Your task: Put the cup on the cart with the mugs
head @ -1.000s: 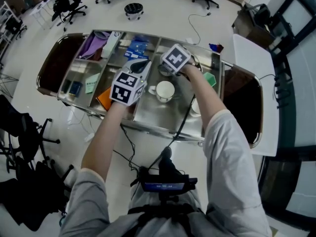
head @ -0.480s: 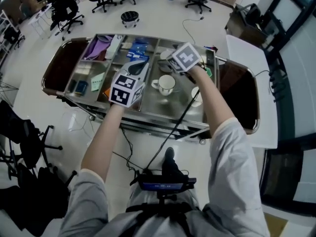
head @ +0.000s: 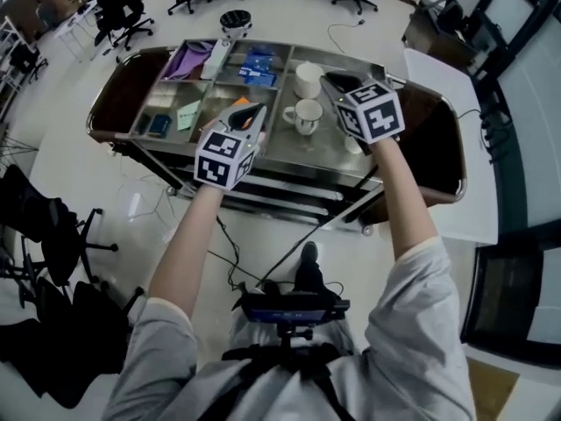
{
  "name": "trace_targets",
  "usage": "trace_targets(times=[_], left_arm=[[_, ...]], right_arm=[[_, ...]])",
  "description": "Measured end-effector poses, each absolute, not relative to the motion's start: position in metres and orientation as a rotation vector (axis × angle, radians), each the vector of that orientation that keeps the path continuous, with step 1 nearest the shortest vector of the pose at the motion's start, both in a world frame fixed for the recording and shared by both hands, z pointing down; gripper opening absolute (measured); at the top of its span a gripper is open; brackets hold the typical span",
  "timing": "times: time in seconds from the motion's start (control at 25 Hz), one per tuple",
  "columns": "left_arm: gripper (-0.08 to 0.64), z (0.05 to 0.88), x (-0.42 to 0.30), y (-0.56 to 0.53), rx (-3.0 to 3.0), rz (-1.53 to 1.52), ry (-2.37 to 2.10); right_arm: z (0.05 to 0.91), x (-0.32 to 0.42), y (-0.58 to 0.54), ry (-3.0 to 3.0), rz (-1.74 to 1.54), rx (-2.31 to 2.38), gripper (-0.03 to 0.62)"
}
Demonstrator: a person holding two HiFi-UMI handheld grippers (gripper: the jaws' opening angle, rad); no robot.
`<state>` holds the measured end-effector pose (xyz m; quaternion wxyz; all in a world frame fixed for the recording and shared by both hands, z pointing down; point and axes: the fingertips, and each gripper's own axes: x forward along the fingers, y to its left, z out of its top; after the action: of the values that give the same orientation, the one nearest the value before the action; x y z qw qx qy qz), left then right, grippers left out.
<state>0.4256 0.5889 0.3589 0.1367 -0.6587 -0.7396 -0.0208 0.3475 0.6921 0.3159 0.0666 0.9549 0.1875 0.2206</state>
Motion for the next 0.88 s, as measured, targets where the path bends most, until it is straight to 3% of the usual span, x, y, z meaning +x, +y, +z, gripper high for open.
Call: trace_targets(times=[0.08,0.44,0.88], left_arm=[[0.003,0.361,0.423,0.572,-1.924,-0.065,-2.139],[0.003,0.386,0.417,0.49,-2.026,-0.138,-2.098],[0.003,0.421,0.423,0.411,-2.14,-0.247,-2.017]], right_arm=[[0.312,0.332,0.67,0.583,0.595,2.907,0.0],[0.355,0.258,0.586,0.692,0.39,3.132,0.0],[0.417,0.21,0.542,0.846,0.415,3.199,0.0]])
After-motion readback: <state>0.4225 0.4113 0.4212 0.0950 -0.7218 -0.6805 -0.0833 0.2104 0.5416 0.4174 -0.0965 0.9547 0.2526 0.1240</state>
